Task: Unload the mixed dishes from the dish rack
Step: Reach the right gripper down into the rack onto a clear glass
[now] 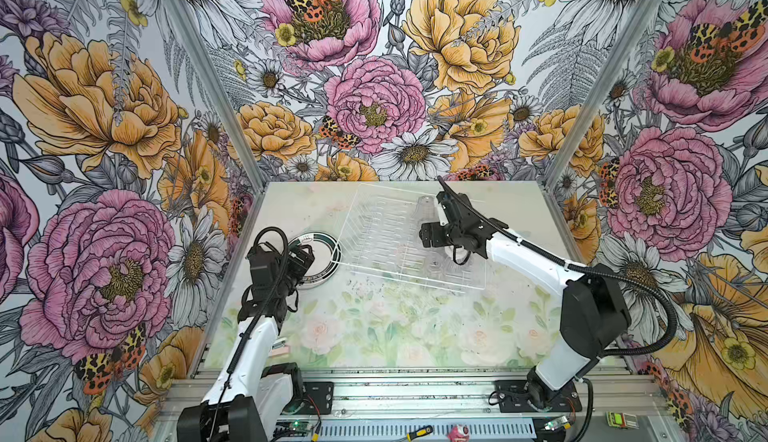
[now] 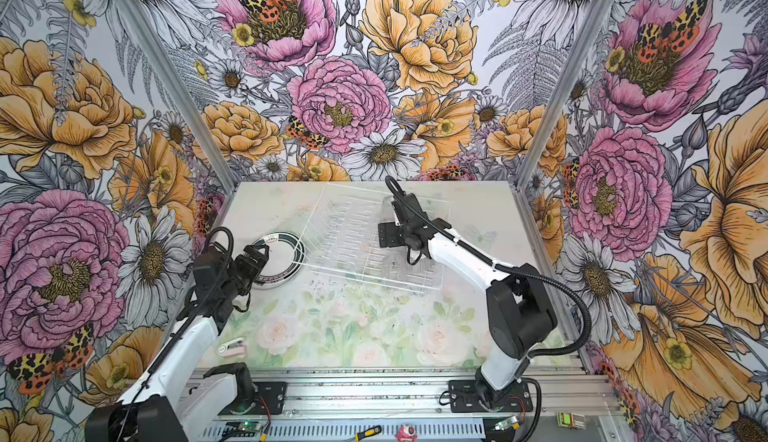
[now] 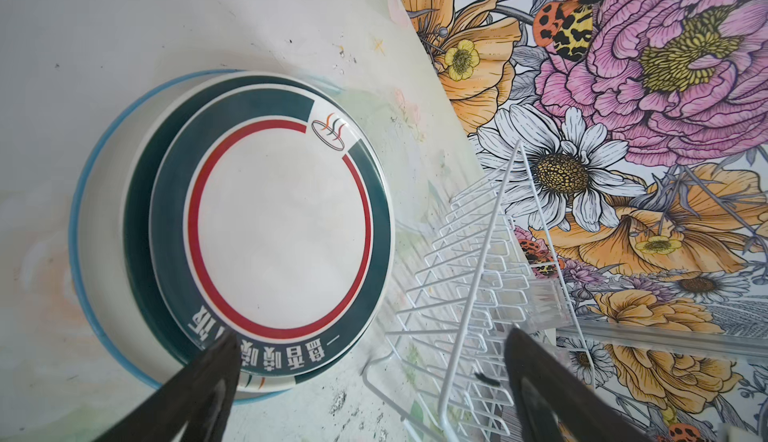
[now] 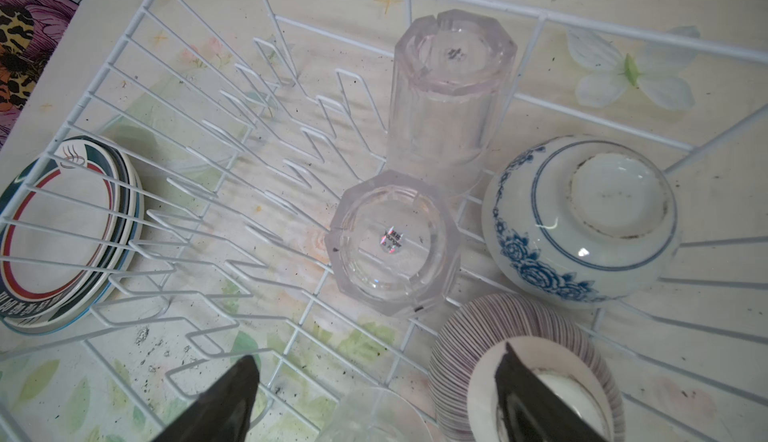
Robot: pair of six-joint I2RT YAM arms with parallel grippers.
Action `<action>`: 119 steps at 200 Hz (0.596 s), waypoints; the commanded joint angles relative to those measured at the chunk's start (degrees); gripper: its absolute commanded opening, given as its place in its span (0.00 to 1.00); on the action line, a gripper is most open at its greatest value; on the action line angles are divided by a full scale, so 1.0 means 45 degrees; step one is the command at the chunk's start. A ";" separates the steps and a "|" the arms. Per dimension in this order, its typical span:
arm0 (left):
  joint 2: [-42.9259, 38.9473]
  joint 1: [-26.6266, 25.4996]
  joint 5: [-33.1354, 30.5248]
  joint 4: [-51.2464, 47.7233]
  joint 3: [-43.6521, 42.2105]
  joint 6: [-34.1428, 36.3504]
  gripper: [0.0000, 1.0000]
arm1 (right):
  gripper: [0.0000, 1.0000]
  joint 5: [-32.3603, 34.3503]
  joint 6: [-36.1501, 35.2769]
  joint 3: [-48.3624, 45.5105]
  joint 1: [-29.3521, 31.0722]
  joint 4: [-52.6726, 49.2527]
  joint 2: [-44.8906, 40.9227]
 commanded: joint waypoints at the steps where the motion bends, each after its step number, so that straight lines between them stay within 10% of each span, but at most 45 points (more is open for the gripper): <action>1: -0.0302 -0.0381 0.0520 -0.0048 0.0842 0.0009 0.99 | 0.90 0.0186 -0.0318 0.0669 -0.0037 -0.0320 0.0459; 119: -0.1170 -0.3321 -0.0724 -0.0619 0.2509 0.0892 0.99 | 0.83 0.1397 -0.0703 0.3009 -0.0245 -0.0723 0.3330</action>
